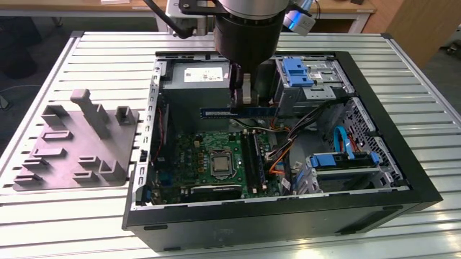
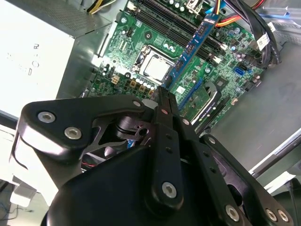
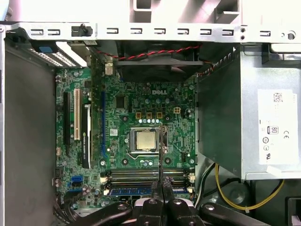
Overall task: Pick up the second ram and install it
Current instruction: 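Insert the second ram into the second slot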
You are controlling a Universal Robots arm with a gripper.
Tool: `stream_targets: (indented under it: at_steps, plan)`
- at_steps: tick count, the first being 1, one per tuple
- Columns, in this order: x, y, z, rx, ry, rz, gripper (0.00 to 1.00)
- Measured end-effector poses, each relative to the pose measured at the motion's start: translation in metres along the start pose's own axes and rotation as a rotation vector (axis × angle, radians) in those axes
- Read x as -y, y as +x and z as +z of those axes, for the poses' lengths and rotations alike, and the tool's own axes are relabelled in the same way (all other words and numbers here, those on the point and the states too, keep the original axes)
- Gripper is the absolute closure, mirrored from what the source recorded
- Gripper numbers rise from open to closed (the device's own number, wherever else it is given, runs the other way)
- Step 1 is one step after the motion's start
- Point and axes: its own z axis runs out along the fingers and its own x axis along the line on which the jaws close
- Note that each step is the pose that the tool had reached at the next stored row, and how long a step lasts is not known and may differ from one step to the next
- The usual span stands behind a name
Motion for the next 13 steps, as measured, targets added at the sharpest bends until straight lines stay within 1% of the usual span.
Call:
stream_targets:
  at_steps: [3,13]
  plan:
    - [0.0,0.0,0.0004,0.0009,0.0022,0.045,0.89]
    - [0.0,0.0001,0.0017,0.0042,0.0108,0.226,0.89]
